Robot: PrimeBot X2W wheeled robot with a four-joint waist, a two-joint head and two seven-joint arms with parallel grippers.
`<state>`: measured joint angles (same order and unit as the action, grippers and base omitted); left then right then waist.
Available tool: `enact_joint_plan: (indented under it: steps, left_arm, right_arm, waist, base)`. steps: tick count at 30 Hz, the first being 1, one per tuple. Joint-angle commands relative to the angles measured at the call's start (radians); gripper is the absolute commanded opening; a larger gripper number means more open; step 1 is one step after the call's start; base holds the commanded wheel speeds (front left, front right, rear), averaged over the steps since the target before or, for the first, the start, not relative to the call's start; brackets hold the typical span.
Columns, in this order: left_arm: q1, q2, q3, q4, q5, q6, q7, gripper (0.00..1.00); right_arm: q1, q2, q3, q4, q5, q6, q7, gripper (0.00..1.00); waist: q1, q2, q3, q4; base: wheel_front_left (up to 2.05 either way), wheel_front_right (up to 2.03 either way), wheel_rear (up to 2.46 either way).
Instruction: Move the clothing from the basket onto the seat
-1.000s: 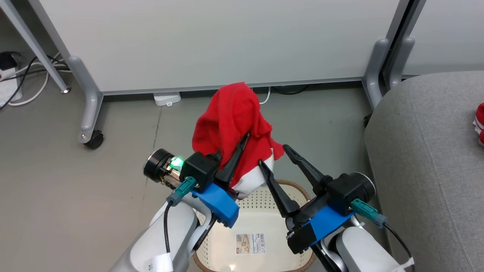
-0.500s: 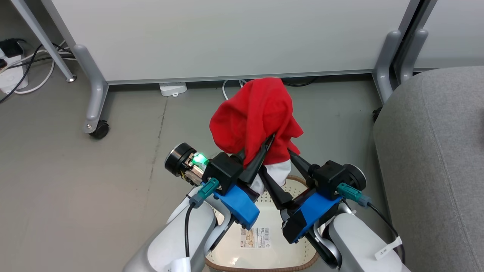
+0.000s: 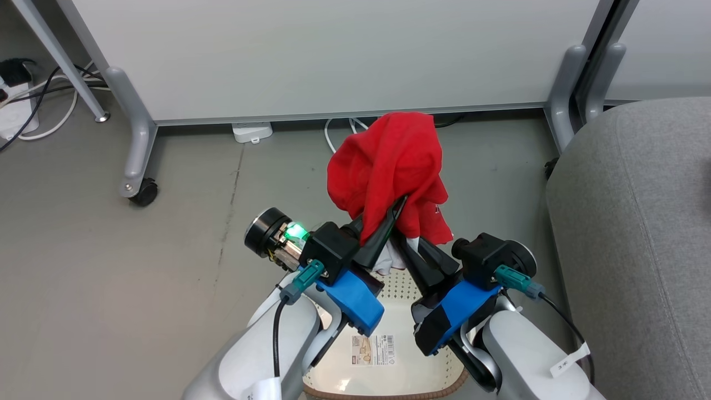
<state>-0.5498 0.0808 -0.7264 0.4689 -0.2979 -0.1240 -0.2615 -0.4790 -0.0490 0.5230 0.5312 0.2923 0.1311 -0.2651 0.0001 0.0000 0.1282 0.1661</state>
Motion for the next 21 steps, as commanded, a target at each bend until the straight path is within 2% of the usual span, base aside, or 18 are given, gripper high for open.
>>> enact_joint_plan:
  steps: [1,7,8,9,10,21]
  left_arm:
    - [-0.011,-0.002,0.005,-0.005,0.002,-0.005,-0.005,0.00]
    - [-0.009,-0.002,0.014,0.000,0.004,-0.006,-0.005,0.00]
    - [-0.009,-0.002,0.016,0.003,0.006,-0.005,-0.005,0.04]
    - [-0.011,-0.001,0.017,0.006,0.010,-0.001,-0.005,0.47]
    - [-0.012,-0.002,0.018,0.008,0.014,0.004,-0.005,1.00]
    - [0.004,-0.004,0.038,-0.007,0.035,0.006,-0.005,1.00]
  right_arm:
    - [-0.010,-0.002,-0.005,0.001,0.001,-0.001,0.001,0.00]
    - [-0.005,-0.003,-0.009,-0.006,-0.001,-0.001,0.001,0.00]
    - [-0.003,-0.003,-0.010,-0.007,-0.001,-0.001,0.001,0.00]
    - [-0.002,-0.003,-0.010,-0.008,-0.002,-0.001,0.001,0.00]
    - [0.000,-0.003,-0.009,-0.010,-0.002,0.000,0.001,0.00]
    - [0.011,-0.002,-0.014,-0.012,-0.009,0.000,0.001,0.00]
  waist:
    - [-0.0001,0.0000,-0.001,-0.001]
    - [-0.0001,0.0000,-0.001,-0.001]
    - [-0.0001,0.0000,-0.001,-0.001]
    - [-0.0001,0.0000,-0.002,0.000]
    - [-0.0001,0.0000,-0.002,0.000]
    - [-0.0001,0.0000,-0.006,-0.001]
  base:
    - [0.00,0.00,0.00]
    - [0.00,0.00,0.00]
    - [0.00,0.00,0.00]
    - [0.00,0.00,0.00]
    - [0.00,0.00,0.00]
    - [0.00,0.00,0.00]
